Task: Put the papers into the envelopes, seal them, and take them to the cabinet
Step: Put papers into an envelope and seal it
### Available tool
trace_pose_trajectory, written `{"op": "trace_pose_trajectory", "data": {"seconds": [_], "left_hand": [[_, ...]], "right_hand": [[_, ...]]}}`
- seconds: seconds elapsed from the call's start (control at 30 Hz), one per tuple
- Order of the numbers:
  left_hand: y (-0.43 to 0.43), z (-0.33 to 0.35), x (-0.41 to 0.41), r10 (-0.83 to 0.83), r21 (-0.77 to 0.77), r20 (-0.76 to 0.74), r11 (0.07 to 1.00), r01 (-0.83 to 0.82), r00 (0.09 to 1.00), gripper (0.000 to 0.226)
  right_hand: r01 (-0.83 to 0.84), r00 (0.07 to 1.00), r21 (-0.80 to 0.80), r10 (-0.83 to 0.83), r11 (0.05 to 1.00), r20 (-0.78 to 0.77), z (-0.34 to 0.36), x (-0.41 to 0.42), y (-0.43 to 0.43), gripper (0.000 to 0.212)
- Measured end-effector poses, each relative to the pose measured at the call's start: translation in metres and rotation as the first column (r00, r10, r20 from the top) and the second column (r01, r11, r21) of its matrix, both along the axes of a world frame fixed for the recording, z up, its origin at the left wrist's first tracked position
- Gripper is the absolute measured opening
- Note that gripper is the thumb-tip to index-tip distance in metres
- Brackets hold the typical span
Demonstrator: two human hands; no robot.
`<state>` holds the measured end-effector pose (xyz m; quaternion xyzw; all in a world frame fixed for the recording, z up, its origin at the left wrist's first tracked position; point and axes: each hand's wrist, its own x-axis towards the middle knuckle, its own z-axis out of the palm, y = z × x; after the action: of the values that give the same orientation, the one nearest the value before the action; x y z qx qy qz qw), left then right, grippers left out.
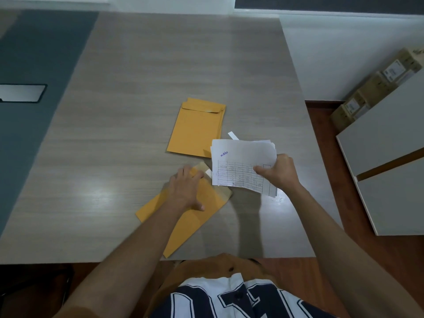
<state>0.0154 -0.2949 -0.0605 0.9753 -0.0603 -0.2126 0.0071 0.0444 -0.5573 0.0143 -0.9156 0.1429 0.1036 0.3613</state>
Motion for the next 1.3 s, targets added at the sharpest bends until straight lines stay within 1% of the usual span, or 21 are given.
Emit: {"op": "trace_pose_trajectory", "data": {"seconds": [0.1, 0.23, 0.37, 0.5, 0.63, 0.7, 0.8, 0.97, 1.07, 1.17, 1.23, 1.3], "left_hand": [[0.0, 0.001, 0.001, -0.01, -0.009, 0.01, 1.0, 0.01, 1.0, 0.104], [0.0, 0.002, 0.0, -0.019, -0.025, 0.045, 0.999, 0.02, 0.999, 0.101], [0.001, 0.002, -0.003, -0.016, -0.057, 0.066, 0.998, 0.02, 0.998, 0.102], [0.004, 0.002, -0.006, -0.067, -0.102, 0.077, 0.992, 0.075, 0.995, 0.108], [0.009, 0.001, -0.009, -0.113, -0.135, 0.067, 0.983, 0.121, 0.991, 0.108], [0.012, 0.001, -0.01, -0.125, -0.147, 0.065, 0.98, 0.133, 0.99, 0.108], [0.015, 0.001, -0.01, -0.117, -0.155, 0.068, 0.98, 0.126, 0.991, 0.109], [0.014, 0.0, -0.01, -0.124, -0.163, 0.063, 0.978, 0.133, 0.99, 0.111], [0.013, -0.001, -0.008, -0.12, -0.16, 0.059, 0.979, 0.128, 0.991, 0.11], [0.013, -0.001, -0.007, -0.146, -0.169, 0.053, 0.974, 0.153, 0.988, 0.11], [0.012, -0.001, -0.006, -0.161, -0.189, 0.048, 0.968, 0.167, 0.986, 0.109], [0.013, 0.0, -0.006, -0.163, -0.199, 0.04, 0.966, 0.168, 0.986, 0.108]], "right_hand": [[-0.023, 1.0, 0.012, 0.023, 1.0, -0.007, 0.0, 0.002, -0.001, 0.023], [-0.104, 0.994, 0.008, 0.104, 0.995, -0.039, 0.001, 0.007, 0.0, 0.024], [-0.194, 0.974, -0.002, 0.192, 0.981, -0.124, 0.001, 0.015, 0.005, 0.028], [-0.279, 0.932, 0.065, 0.286, 0.958, -0.223, -0.002, 0.023, 0.008, 0.029], [-0.272, 0.901, 0.165, 0.311, 0.948, -0.303, -0.01, 0.03, 0.009, 0.037], [-0.263, 0.885, 0.187, 0.314, 0.946, -0.343, -0.013, 0.033, 0.009, 0.044], [-0.245, 0.876, 0.17, 0.293, 0.954, -0.383, -0.013, 0.036, 0.008, 0.04], [-0.275, 0.858, 0.138, 0.308, 0.952, -0.411, -0.011, 0.041, 0.01, 0.038], [-0.301, 0.859, 0.11, 0.319, 0.947, -0.4, -0.008, 0.048, 0.013, 0.035], [-0.342, 0.849, 0.132, 0.366, 0.93, -0.381, -0.007, 0.049, 0.019, 0.034], [-0.362, 0.831, 0.183, 0.405, 0.914, -0.38, -0.01, 0.047, 0.022, 0.031], [-0.374, 0.819, 0.197, 0.422, 0.906, -0.389, -0.018, 0.044, 0.026, 0.035]]}}
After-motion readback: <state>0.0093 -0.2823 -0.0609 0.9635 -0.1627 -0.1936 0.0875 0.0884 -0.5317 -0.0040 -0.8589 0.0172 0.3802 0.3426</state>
